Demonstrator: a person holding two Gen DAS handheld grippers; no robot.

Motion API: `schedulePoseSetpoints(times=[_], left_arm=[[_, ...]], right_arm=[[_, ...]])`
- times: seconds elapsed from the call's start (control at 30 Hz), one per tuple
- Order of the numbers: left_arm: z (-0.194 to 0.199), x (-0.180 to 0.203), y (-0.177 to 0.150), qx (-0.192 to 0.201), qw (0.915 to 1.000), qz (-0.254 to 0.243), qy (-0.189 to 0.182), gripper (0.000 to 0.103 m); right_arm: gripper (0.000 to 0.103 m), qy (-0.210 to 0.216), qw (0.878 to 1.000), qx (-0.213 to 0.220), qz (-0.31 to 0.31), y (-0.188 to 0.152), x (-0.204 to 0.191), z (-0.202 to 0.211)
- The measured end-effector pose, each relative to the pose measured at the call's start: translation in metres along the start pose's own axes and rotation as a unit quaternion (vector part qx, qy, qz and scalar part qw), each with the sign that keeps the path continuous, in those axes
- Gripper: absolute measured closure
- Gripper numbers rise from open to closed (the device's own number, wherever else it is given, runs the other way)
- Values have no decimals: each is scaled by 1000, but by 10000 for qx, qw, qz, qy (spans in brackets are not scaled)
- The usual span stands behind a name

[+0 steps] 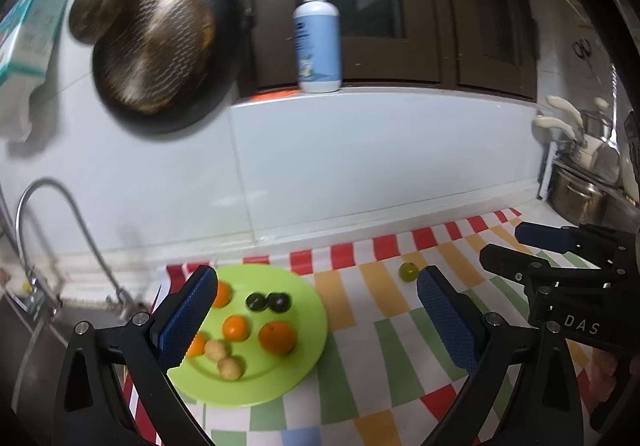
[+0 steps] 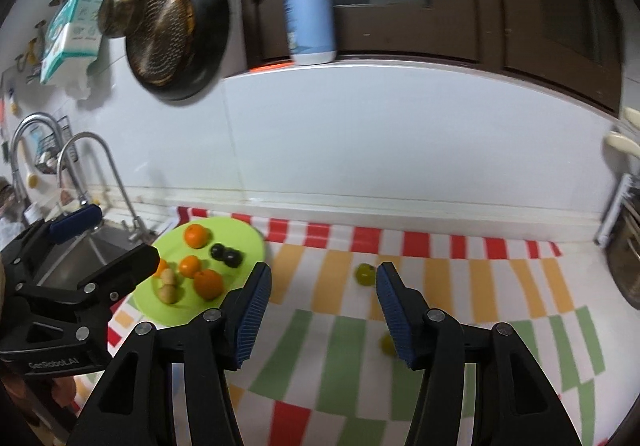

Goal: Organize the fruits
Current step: 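Lift both grippers away from the green plate, then grasp a yellow-green fruit with the left gripper while the right gripper grasps another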

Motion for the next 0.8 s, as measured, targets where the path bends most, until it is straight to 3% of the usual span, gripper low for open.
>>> schedulePoseSetpoints(times=[0.27, 0.67, 0.8], left_arm=[[-24, 27, 8, 133, 9984, -453, -318, 2], [-79, 58, -17, -419, 9927, -782, -823, 3], [-95, 62, -27, -636, 9907, -763, -931, 4]], right_arm=[[48, -380, 9992, -5, -153, -9, 29, -4], [49, -504, 9937, -852, -523, -44, 69, -61], [57, -554, 9899, -1166, -582, -56, 76, -85]])
Point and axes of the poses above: each gripper's, at about its wrist camera, not at the fingertips, and z roughly against the way its jaws point, x to its right, y to its top, the point moved 4 cm from there along -z, roughly the way its jaws point, and after that the axes turned 14 degrees about -z, right-handed, at the moved point
